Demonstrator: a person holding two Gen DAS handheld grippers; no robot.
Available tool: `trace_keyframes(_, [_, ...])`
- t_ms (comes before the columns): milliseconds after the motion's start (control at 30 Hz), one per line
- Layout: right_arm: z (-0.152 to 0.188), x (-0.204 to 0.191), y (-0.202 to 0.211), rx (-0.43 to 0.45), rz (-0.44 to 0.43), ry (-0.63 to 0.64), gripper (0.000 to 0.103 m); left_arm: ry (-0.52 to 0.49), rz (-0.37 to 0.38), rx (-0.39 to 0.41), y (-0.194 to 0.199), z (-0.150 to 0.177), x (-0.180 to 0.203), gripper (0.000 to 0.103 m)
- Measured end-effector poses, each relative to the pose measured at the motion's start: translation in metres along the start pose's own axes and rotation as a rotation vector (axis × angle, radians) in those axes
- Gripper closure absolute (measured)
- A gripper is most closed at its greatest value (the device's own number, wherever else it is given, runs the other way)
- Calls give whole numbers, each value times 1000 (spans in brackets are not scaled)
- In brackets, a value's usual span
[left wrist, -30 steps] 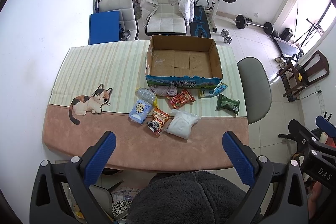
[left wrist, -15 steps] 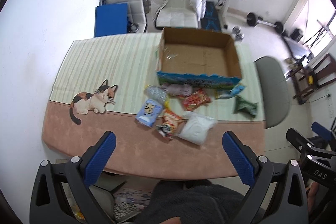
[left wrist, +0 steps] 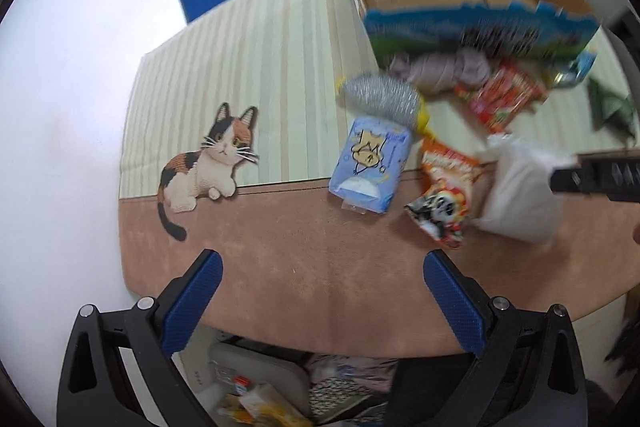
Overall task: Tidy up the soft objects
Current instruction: 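Grasp the blue tissue pack with left tool while right tool grasps the white bag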
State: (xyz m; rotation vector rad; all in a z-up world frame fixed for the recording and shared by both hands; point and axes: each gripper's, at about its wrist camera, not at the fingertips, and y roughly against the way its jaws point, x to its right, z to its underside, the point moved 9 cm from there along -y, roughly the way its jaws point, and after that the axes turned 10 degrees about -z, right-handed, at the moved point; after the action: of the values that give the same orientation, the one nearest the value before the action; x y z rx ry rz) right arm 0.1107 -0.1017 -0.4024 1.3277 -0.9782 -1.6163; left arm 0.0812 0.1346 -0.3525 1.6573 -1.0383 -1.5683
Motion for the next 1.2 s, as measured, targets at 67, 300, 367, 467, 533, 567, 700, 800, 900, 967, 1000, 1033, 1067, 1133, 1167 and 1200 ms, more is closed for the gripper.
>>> trace_keyframes(67, [-8,-1,-33,-36,-16,-71,0,-26,-5,-12,-17,-4,2,0])
trace_keyframes(300, [-13,3,-104,-132,33,-106,20,-67,126,-77,-53,-22,22,0])
trace_keyframes(367, [-6,6,-104,-133,7,-89,23,-77,193,-93,-55,-28,31,0])
trace_keyframes(467, [0,21,-103,-146,84,-4,27,-103,216,-101,-63,-38,40,0])
trace_keyframes(533, [5,33,-101,-151,124,30,28,-117,219,-105,-72,-48,45,0])
trace_keyframes(567, [8,40,-101,-159,130,39,27,-122,212,-108,-80,-54,46,0])
trace_keyframes(700, [13,54,-110,-160,88,0,25,-200,203,-153,-112,-62,57,0])
trace_keyframes(800, [16,62,-119,-151,65,-67,21,-239,203,-203,-136,-61,68,0])
trace_keyframes(900, [14,63,-130,-144,81,-87,18,-246,204,-241,-155,-59,75,0])
trace_keyframes(967, [11,57,-136,-149,104,-95,18,-234,212,-257,-161,-57,77,0])
trace_keyframes(1000, [12,57,-139,-152,112,-101,18,-217,220,-261,-162,-57,78,8])
trace_keyframes(1033, [13,57,-143,-157,120,-104,18,-198,236,-268,-163,-56,77,16])
trace_keyframes(1067, [11,54,-150,-166,127,-104,18,-162,282,-284,-162,-53,77,20])
trace_keyframes(1133, [12,49,-155,-177,133,-104,18,-119,319,-302,-160,-50,75,40])
trace_keyframes(1167, [10,48,-161,-176,134,-102,18,-97,331,-307,-158,-47,73,43])
trace_keyframes(1200, [8,47,-166,-171,134,-99,19,-87,329,-306,-156,-46,71,47])
